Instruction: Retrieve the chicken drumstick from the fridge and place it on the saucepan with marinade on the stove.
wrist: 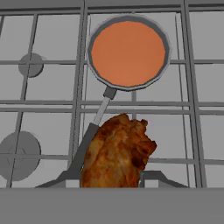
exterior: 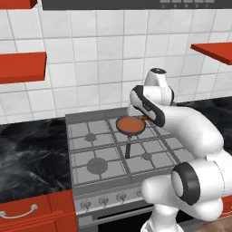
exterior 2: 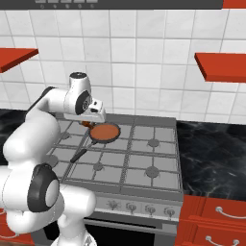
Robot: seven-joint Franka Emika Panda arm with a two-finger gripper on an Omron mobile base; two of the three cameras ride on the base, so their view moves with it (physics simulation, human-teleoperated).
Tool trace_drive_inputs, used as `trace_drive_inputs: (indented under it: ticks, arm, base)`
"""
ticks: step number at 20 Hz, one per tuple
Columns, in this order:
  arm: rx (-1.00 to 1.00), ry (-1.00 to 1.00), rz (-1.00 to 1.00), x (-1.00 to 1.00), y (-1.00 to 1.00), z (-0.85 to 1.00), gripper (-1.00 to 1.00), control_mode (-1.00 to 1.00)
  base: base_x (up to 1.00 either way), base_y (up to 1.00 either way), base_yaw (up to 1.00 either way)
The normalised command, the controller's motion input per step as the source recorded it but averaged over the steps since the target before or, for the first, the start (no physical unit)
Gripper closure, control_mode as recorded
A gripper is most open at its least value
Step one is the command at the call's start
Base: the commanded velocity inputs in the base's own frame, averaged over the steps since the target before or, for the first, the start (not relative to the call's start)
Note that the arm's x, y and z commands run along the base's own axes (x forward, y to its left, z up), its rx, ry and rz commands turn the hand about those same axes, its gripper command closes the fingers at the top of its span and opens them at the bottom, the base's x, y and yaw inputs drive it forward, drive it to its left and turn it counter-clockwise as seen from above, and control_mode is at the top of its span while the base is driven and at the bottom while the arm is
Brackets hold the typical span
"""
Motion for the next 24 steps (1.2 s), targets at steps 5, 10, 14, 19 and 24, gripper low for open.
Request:
trace_drive_inputs:
  ticks: [5, 10, 14, 19, 24]
  arm:
    - [-0.06, 0.08, 0.0, 0.88, 0.0, -0.14, 1.0, -1.0]
    - [0.0, 0.13, 0.0, 0.77, 0.0, -0.28, 1.0, -1.0]
    - [0.0, 0.08, 0.0, 0.53, 0.0, -0.43, 1.0, -1.0]
    - [0.0, 0.07, 0.0, 0.32, 0.0, -0.46, 1.0, -1.0]
    - [0.0, 0.04, 0.0, 0.24, 0.0, -0.34, 1.0, -1.0]
  base:
    - [0.0, 0.0, 0.0]
    - [0.0, 0.0, 0.0]
    - [0.0, 0.0, 0.0]
    - [0.0, 0.0, 0.0]
    - [0.0, 0.0, 0.0]
